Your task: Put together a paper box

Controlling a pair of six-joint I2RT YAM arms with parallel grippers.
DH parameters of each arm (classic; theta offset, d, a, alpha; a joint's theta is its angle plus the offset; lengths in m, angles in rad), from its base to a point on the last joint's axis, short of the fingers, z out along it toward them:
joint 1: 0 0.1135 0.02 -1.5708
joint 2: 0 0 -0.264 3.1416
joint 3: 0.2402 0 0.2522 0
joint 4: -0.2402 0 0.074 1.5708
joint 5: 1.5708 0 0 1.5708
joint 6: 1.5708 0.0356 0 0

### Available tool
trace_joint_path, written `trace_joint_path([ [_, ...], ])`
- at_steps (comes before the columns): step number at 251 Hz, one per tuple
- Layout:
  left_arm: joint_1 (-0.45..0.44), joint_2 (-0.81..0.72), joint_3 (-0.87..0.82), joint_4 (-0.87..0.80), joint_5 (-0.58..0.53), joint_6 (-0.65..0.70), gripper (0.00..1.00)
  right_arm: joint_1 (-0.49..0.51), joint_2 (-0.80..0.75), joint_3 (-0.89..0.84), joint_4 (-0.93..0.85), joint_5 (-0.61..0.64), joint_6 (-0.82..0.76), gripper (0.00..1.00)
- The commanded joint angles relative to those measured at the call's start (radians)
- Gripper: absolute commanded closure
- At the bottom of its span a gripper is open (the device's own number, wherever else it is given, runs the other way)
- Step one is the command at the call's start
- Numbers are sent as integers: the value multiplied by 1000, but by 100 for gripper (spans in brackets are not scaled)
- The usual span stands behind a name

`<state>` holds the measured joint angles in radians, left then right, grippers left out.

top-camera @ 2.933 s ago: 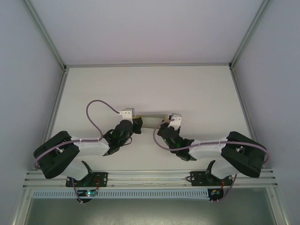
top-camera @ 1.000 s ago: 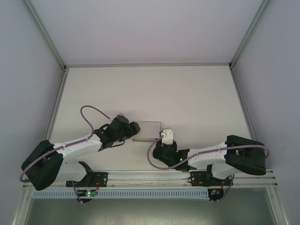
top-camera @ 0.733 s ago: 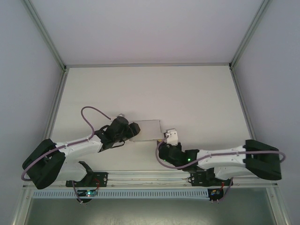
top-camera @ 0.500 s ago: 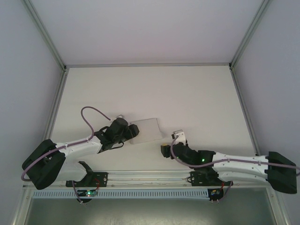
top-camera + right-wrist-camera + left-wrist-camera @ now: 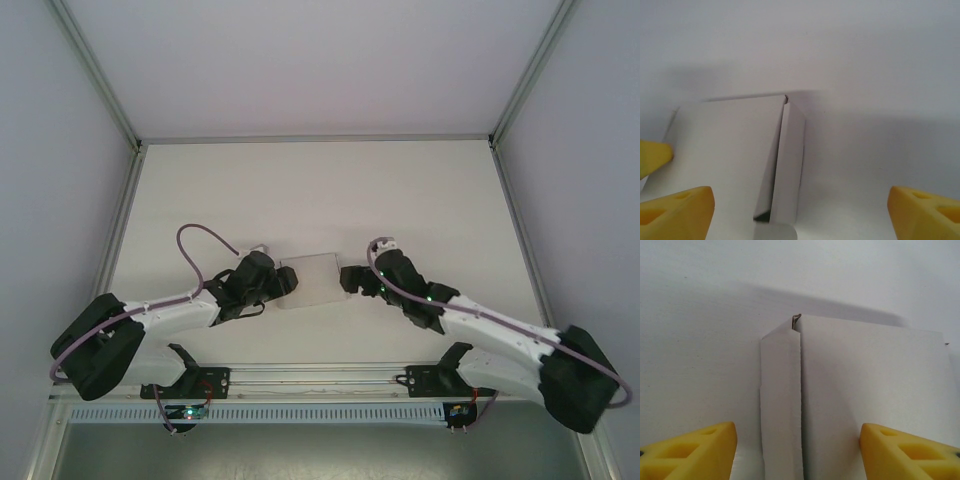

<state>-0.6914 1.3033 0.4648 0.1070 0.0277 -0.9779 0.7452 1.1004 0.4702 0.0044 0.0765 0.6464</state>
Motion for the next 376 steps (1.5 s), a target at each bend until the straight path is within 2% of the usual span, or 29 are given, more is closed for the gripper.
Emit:
trace_joint_path([
  [1,8,24,11,-19,-1,32,34,-17,133,59,82,-152,-14,14],
  [32,8,24,11,-12,7,38,34,-36,283,100,128,-199,-9,24],
  [53,10,21,11,-14,11,45,34,-54,358,94,184,-243,8,36],
  [81,15,19,10,-21,0,48,34,-67,407,77,216,-243,30,51],
  [113,35,30,-3,26,46,39,36,-76,430,40,278,-265,42,67],
  [152,45,27,-11,47,52,36,37,-79,432,16,304,-273,50,68],
  [191,72,-3,-4,55,77,39,38,-79,389,23,269,-279,23,67],
  [211,78,-16,-6,72,96,40,38,-79,374,33,248,-292,6,61],
  [225,82,-11,-6,80,105,44,42,-80,371,36,249,-296,5,57],
  [240,91,-2,-13,97,117,35,50,-79,370,35,267,-300,9,46],
  [269,120,16,-49,153,163,6,60,-84,343,42,289,-287,16,36],
  [281,133,16,-66,165,179,1,66,-89,323,49,280,-274,23,29],
  [331,168,-47,-153,245,211,-18,78,-125,275,67,245,-333,77,19],
  [363,189,-114,-214,278,206,-41,98,-132,284,93,190,-423,126,14],
  [376,196,-147,-239,287,200,-46,100,-139,289,95,182,-458,138,14],
])
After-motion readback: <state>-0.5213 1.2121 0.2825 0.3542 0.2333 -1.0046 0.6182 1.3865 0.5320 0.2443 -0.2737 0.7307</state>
